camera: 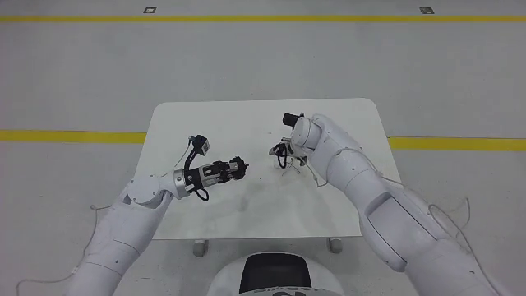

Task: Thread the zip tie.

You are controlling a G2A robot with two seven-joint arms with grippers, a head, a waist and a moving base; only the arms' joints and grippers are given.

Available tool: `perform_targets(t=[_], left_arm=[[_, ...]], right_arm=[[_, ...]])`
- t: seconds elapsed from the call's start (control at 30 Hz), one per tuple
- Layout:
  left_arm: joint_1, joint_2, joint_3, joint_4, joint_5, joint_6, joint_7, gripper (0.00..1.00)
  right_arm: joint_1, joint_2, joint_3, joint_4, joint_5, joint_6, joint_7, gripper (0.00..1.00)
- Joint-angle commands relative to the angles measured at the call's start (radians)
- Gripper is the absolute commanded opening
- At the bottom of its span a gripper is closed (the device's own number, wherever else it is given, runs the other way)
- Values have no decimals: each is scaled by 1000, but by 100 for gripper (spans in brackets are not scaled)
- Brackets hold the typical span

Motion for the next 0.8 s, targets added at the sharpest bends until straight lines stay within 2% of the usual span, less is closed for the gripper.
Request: perform_targets(t=[0.0,0.37,0.53,0.77], left_arm=[[0,0,0,0,0,0,0,0],[0,0,0,0,0,0,0,0],[0,0,0,0,0,0,0,0],[0,0,0,0,0,0,0,0]], right_arm=[[6,-13,12,9,-7,0,-19,100],[3,-14,15,9,-8,-3,-28,100],[-26,-9,19,-31,-27,0,-38,100],[-59,2,43,-96,-72,0,6,100]])
